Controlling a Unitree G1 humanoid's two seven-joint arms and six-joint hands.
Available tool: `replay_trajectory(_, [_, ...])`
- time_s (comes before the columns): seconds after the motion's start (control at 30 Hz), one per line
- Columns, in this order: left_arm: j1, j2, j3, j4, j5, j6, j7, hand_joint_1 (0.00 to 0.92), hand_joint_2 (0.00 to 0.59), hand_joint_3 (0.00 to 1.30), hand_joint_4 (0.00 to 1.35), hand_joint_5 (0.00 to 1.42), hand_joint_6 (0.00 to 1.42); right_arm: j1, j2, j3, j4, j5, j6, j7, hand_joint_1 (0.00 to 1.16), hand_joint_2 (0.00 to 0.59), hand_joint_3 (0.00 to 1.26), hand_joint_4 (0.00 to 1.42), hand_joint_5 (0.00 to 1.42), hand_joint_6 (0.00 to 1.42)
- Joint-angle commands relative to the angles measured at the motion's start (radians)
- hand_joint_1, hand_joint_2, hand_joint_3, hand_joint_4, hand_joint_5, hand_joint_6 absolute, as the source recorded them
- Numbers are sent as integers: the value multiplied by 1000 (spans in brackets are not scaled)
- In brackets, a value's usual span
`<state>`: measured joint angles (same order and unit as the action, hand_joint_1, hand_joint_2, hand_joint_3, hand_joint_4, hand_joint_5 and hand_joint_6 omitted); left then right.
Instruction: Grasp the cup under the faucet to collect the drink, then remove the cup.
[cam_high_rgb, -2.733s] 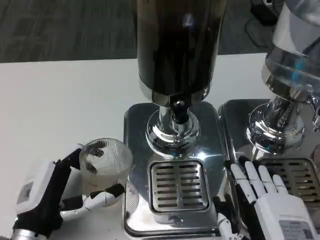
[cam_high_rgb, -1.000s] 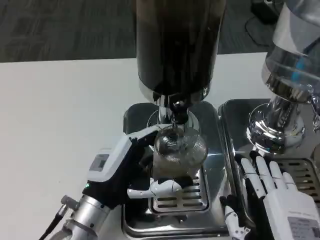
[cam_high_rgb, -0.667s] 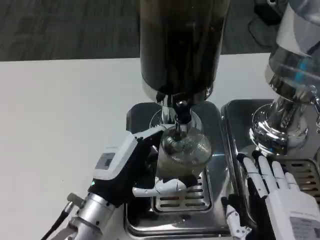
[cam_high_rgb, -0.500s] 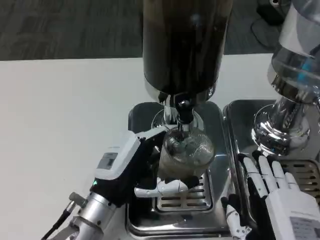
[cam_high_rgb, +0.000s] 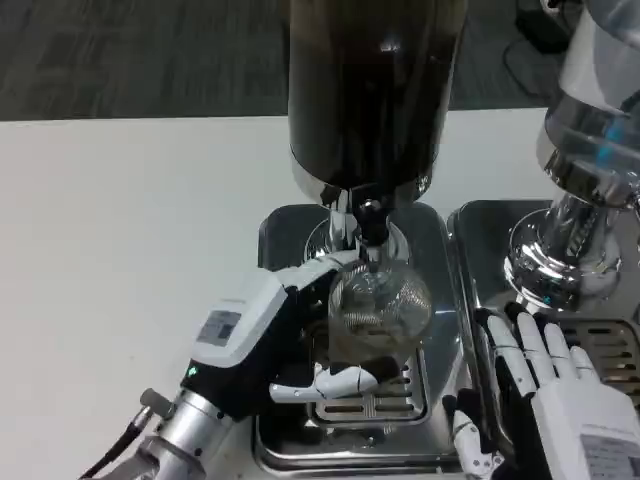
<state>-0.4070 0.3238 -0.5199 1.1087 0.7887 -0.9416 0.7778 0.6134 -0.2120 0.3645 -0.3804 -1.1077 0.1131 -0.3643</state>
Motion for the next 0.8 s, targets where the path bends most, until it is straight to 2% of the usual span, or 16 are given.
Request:
replay_trajectory(0.03, [3, 14, -22, -20, 24, 38, -3, 266, 92, 165, 150, 396, 273, 2, -9, -10, -3, 14, -4, 1, 98, 501, 84, 0, 0, 49])
replay_trajectory(0.47, [62, 67, 26, -64, -28, 26, -7, 146, 59, 101, 84, 360, 225, -13, -30, -16, 5, 40, -13, 10, 98, 504, 84, 0, 0, 49])
replay_trajectory(0.8, [114, 93, 78, -106, -63, -2, -10, 103, 41, 99, 84, 360, 224, -22, -41, -17, 7, 49, -16, 13, 101, 510, 84, 0, 0, 49])
